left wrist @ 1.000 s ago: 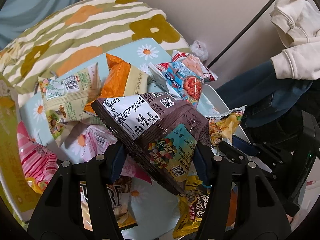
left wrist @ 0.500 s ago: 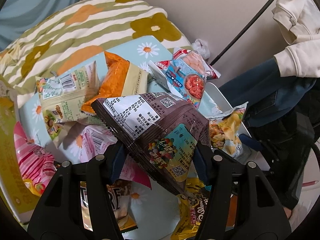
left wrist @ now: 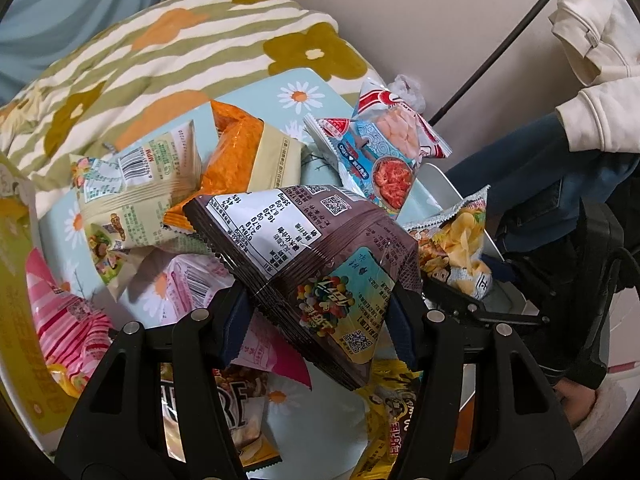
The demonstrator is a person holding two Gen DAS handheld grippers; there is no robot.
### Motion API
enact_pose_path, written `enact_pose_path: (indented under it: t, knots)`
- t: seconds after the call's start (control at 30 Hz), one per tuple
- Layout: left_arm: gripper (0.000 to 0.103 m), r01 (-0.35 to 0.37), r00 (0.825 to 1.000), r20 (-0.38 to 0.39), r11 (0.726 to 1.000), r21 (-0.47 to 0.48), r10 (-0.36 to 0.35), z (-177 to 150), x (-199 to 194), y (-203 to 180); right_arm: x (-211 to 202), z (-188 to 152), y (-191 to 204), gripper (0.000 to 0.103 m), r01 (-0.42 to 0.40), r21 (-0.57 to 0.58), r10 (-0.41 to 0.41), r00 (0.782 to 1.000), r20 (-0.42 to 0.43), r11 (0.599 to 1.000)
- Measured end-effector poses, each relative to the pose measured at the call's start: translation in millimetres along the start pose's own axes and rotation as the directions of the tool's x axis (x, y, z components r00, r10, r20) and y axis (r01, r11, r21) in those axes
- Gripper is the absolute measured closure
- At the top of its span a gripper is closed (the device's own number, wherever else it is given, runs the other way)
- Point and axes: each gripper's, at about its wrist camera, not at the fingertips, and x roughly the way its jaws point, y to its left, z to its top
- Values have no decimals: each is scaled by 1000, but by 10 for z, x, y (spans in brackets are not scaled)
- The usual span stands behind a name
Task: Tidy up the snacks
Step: 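Grasp the brown candy bag with the left tool while the right tool grasps the potato chip bag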
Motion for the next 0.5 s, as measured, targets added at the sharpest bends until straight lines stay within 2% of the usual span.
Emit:
enact_pose_path:
  t: [0.17, 0.5]
  knots:
    - [45, 3, 1000, 2, 1000, -2, -3, 1, 0, 3, -40, -2, -4, 55, -6, -15, 6, 1000, 4, 1000]
    - [45, 19, 999, 34, 1000, -2, -19, -14, -210, -26, -265, -31, -20, 57, -22, 8, 21, 999, 40, 1000]
